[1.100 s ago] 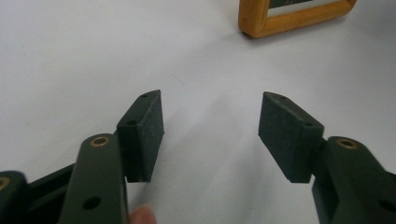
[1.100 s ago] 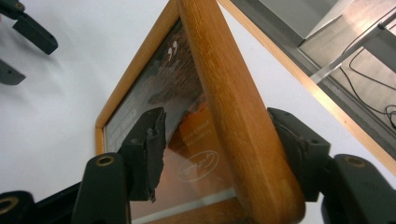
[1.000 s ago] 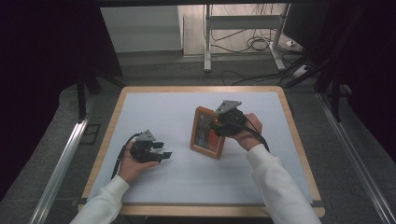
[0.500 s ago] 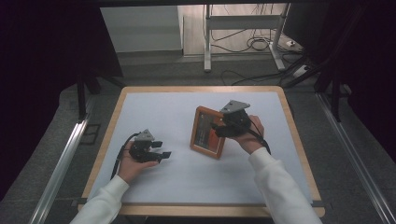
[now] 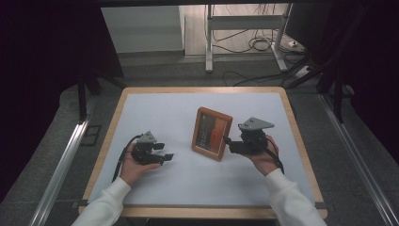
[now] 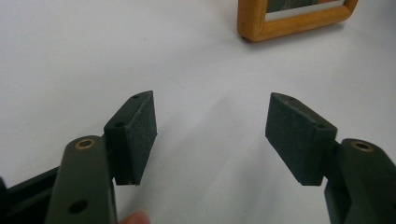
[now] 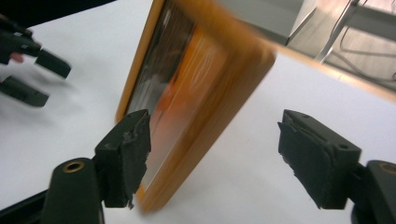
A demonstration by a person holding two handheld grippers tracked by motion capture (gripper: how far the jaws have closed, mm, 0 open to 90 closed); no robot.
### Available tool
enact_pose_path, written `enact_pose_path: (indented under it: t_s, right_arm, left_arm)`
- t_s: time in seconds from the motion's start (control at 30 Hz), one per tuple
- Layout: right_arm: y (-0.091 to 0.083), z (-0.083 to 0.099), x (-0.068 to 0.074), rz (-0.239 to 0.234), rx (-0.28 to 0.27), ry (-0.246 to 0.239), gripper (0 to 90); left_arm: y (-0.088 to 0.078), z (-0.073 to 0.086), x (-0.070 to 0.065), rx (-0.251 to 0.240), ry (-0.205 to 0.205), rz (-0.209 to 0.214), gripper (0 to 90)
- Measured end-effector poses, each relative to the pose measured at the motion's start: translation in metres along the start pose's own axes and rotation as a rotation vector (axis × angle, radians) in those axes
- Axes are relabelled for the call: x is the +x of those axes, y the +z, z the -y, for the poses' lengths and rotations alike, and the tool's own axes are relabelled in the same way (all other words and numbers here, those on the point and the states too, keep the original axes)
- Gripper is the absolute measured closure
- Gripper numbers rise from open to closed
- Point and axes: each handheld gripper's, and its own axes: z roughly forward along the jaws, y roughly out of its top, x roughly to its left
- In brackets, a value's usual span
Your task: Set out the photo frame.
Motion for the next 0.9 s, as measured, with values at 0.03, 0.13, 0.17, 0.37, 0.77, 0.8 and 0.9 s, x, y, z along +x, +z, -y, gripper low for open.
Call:
enact_pose_path:
  t_s: [0.03, 0.13, 0.17, 0.37, 0.77, 0.8, 0.9]
  right_arm:
    - [-0.002, 0.004, 0.001, -0.01, -0.007, 0.008, 31.8]
    - [-0.007, 0.015, 0.005, -0.043, -0.023, 0.031, 41.5]
    - [-0.008, 0.018, 0.007, -0.055, -0.025, 0.028, 44.7]
    - [-0.006, 0.03, 0.015, -0.082, -0.027, -0.009, 71.0]
    - [0.016, 0.042, 0.037, -0.18, 0.052, -0.123, 90.0]
    - [0.019, 0.043, 0.039, -0.182, 0.057, -0.125, 90.0]
    - [0.027, 0.044, 0.044, -0.185, 0.078, -0.138, 90.0]
  left_arm:
    - [-0.001, 0.0, -0.001, -0.001, 0.004, -0.003, 33.2]
    - [-0.002, 0.0, -0.004, -0.006, 0.017, -0.02, 33.3]
    - [-0.002, 0.001, -0.005, -0.006, 0.013, -0.022, 33.3]
    - [-0.005, 0.004, -0.01, -0.012, 0.011, -0.035, 33.3]
    - [-0.012, 0.005, -0.021, -0.028, 0.023, -0.051, 33.3]
    - [-0.012, 0.005, -0.021, -0.027, 0.025, -0.05, 33.3]
    - [-0.012, 0.005, -0.021, -0.027, 0.028, -0.049, 33.3]
